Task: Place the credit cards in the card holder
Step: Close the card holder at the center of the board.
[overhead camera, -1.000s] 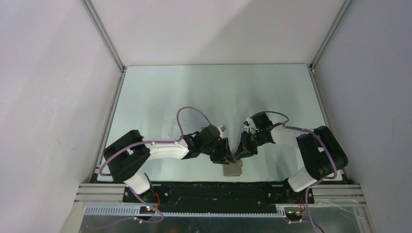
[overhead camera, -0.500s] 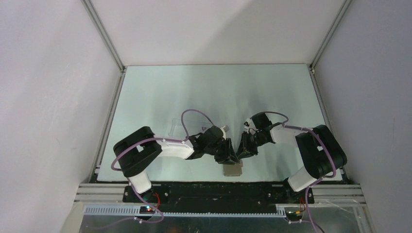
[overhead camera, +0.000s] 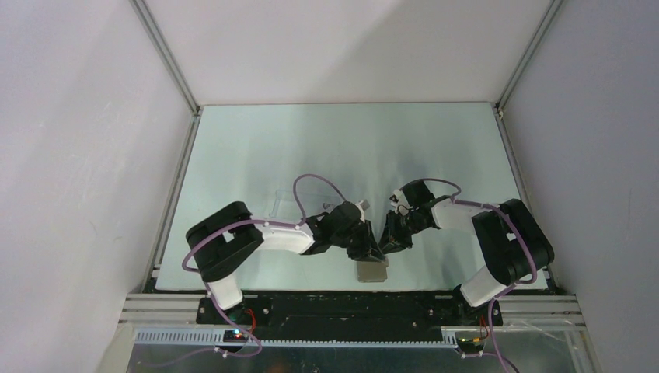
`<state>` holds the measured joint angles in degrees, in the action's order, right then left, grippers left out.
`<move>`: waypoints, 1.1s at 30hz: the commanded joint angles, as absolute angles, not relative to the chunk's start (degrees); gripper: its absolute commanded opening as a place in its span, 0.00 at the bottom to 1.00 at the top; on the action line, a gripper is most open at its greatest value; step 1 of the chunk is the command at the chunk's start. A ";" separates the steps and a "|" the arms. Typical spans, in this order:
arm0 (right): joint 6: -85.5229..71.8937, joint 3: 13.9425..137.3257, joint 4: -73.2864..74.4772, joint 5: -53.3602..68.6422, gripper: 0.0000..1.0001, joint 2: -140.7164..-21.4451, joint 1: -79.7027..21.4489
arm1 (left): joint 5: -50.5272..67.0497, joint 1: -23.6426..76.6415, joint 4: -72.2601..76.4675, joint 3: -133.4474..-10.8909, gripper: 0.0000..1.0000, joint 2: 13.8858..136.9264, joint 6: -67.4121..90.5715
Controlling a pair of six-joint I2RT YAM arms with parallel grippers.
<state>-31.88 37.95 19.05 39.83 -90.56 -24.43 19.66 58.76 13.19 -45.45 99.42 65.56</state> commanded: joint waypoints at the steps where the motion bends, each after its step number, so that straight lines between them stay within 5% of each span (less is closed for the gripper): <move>1: -29.96 37.41 21.32 33.39 0.17 -92.87 -25.36 | 18.41 59.17 14.92 -47.46 0.17 100.49 66.11; 4: -30.05 37.40 21.31 33.53 0.17 -92.85 -25.35 | 18.25 59.15 14.91 -47.26 0.02 100.71 66.37; 6: -30.10 37.47 21.34 33.49 0.17 -92.70 -25.39 | 18.05 59.15 14.82 -46.91 0.00 100.39 66.53; 33: -31.02 37.55 21.76 33.55 0.19 -89.58 -25.21 | 11.10 59.72 -4.81 -52.66 0.00 98.40 58.10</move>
<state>-31.94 38.09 19.25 39.03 -90.02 -24.93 12.53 59.24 -3.01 -50.46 98.35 60.31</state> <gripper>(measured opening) 0.183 0.004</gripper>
